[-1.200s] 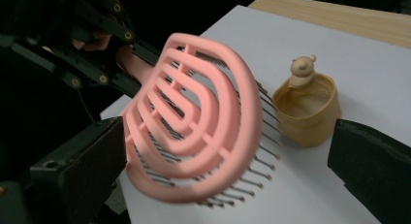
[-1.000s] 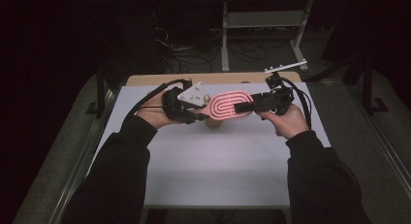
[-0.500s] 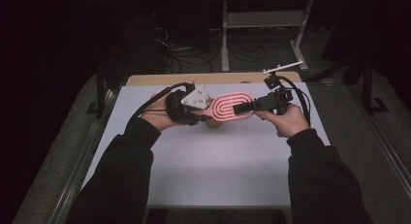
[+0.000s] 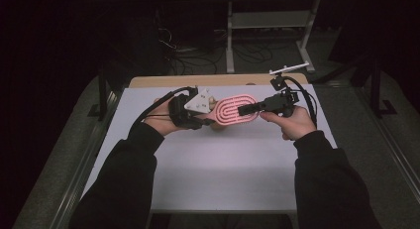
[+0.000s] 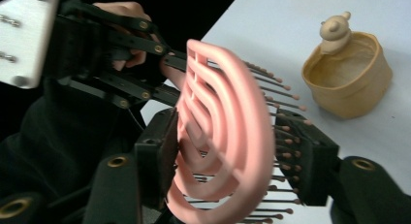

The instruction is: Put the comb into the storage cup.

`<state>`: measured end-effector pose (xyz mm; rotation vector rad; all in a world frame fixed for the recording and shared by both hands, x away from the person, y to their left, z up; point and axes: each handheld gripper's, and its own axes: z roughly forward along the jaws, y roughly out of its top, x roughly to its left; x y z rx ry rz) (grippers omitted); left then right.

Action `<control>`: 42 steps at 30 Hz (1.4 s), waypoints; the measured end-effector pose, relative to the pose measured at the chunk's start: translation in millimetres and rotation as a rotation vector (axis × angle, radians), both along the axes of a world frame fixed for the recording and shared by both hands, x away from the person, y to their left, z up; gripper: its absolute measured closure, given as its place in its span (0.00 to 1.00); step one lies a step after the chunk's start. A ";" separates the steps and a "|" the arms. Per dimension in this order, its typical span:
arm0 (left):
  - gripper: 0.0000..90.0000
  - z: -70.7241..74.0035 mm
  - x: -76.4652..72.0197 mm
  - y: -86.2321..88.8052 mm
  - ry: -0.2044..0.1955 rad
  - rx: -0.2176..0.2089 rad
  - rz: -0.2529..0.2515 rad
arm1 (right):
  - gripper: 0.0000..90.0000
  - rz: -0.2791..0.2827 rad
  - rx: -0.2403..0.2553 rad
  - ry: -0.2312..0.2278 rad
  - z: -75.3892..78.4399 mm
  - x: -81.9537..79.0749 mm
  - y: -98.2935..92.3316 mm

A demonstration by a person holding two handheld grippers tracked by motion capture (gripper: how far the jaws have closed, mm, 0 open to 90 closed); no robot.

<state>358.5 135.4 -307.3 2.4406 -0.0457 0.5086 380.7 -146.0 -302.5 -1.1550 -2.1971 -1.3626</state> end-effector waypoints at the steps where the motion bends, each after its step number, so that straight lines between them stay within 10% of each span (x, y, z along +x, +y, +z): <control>1: 0.76 -1.6 0.6 -0.3 -0.001 0.010 0.001 | 0.53 -0.003 0.009 0.002 0.6 -0.5 -0.3; 8: 0.76 -10.2 3.5 -1.6 0.027 0.010 0.005 | 0.68 0.034 0.065 0.006 4.9 -2.5 0.4; 27: 0.74 -14.5 0.7 11.7 0.050 -0.079 0.034 | 0.70 0.050 0.007 -0.016 23.4 -9.5 15.3; 42: 0.51 -15.0 -0.9 33.6 0.100 -0.182 0.072 | 0.70 0.040 -0.088 -0.038 40.7 -9.8 19.5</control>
